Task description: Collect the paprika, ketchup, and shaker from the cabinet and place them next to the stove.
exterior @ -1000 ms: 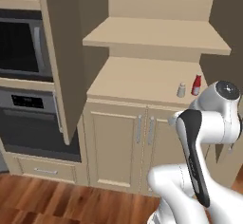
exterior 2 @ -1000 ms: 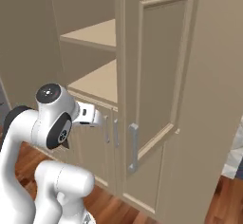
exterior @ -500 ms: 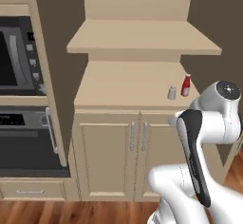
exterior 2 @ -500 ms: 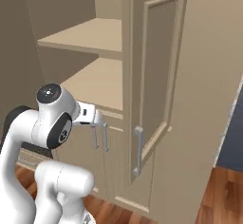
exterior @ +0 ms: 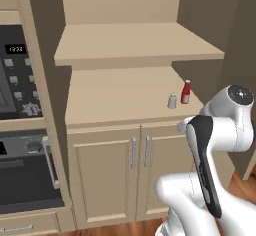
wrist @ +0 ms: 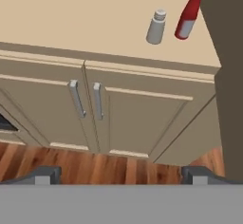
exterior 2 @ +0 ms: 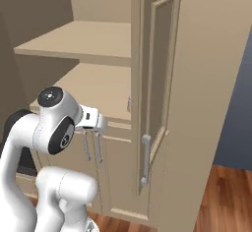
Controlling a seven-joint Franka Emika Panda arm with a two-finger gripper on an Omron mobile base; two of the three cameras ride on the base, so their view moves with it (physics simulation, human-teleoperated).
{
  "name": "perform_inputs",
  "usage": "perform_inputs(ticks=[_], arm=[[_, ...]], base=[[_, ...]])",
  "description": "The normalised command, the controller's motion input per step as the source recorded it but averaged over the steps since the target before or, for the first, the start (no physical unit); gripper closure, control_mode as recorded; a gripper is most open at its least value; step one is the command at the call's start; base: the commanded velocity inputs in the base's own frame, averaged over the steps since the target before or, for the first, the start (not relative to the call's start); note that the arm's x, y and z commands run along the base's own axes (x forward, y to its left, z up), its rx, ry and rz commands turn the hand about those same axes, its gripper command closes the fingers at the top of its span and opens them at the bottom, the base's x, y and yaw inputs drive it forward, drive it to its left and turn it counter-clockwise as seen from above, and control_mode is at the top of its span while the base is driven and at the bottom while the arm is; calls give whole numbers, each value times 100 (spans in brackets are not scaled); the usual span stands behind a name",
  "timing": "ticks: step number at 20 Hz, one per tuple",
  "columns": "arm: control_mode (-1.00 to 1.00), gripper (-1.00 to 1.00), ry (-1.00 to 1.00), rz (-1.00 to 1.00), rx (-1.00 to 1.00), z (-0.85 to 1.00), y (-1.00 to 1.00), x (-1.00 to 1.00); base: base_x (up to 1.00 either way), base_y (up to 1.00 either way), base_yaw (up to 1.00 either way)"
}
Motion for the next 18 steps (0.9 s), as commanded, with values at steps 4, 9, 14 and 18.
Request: perform_inputs(ticks=[4,9,14,18], arm=[[100,-100,0,0,0,0,0,0],[100,-100,0,0,0,0,0,0],[100,-100,0,0,0,0,0,0],[100,-100,0,0,0,0,0,0]], base=[[34,46,-23],[50,31,-16],[65,22,-14],[66,5,-10]])
